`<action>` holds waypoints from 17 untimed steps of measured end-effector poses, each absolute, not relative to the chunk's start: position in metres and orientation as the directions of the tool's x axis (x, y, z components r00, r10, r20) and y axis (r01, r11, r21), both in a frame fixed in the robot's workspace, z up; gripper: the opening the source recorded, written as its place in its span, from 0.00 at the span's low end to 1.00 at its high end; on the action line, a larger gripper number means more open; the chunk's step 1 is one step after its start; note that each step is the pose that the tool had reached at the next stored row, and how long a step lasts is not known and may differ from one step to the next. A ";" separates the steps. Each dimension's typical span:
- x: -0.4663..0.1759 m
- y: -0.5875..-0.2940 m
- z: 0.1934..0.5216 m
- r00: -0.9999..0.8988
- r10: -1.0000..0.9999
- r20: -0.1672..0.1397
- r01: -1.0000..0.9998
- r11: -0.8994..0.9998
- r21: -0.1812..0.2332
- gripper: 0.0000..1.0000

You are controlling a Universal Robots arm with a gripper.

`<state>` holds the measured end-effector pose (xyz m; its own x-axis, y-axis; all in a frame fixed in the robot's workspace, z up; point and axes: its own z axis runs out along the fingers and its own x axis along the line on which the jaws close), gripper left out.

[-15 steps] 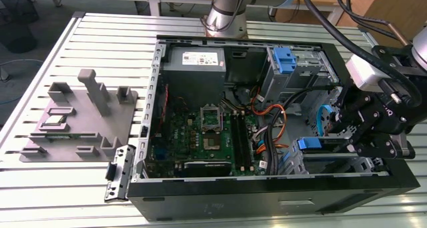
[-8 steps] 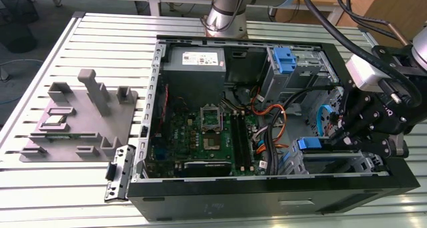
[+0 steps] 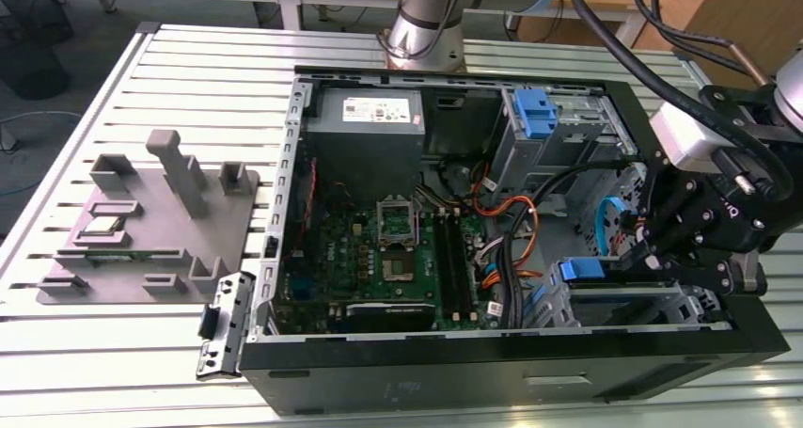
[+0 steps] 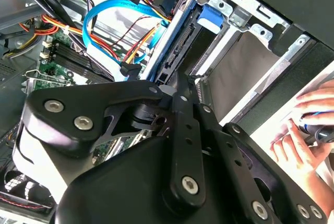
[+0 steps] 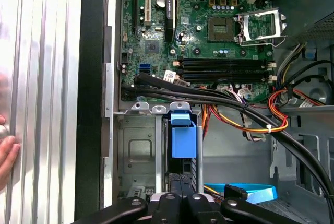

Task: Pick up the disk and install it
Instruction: 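Insert the disk into the insertion slot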

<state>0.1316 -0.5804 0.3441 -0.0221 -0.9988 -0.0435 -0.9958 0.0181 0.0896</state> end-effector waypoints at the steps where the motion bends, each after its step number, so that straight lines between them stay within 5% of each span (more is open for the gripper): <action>1: 0.131 -0.580 0.344 -0.022 -0.999 -0.044 -0.996 0.018 0.089 0.10; 17: 0.126 -0.580 0.334 -0.014 -0.999 -0.052 -0.998 0.011 0.060 0.10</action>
